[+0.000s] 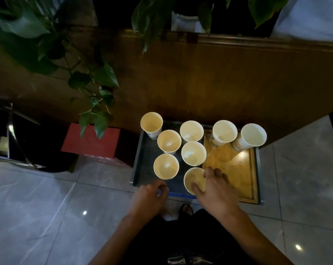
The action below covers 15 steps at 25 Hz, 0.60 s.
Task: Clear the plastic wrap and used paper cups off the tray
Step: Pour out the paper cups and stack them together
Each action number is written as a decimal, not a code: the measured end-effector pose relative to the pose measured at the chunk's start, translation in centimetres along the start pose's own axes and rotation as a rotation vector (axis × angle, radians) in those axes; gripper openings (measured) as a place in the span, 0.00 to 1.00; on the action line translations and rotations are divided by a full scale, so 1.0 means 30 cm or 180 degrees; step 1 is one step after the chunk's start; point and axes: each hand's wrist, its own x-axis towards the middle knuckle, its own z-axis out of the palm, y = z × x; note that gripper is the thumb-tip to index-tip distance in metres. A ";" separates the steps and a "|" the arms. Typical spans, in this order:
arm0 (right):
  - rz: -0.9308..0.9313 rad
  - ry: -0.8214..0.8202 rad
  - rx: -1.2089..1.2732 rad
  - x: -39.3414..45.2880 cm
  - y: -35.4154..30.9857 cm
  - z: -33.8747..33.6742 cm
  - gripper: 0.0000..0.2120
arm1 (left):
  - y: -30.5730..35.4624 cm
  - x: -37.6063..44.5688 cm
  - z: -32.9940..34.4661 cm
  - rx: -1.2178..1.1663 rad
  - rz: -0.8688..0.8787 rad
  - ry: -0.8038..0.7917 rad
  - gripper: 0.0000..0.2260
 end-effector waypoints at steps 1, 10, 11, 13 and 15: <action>-0.0013 0.0027 -0.0029 0.003 -0.008 0.014 0.30 | 0.015 0.005 -0.007 0.0020 0.0095 0.0165 0.06; -0.0012 0.0152 -0.0174 0.026 -0.041 0.115 0.42 | 0.072 0.076 0.021 0.0948 0.0338 0.1047 0.19; 0.0006 0.0136 -0.0172 0.032 -0.041 0.116 0.42 | 0.072 0.084 0.026 0.0938 0.0348 0.1077 0.20; 0.0003 0.0122 -0.0144 0.042 -0.037 0.117 0.40 | 0.071 0.096 0.035 0.0933 0.0401 0.1068 0.24; -0.0077 0.0111 -0.0104 0.042 -0.028 0.121 0.37 | 0.068 0.104 0.043 0.0973 0.0422 0.0998 0.28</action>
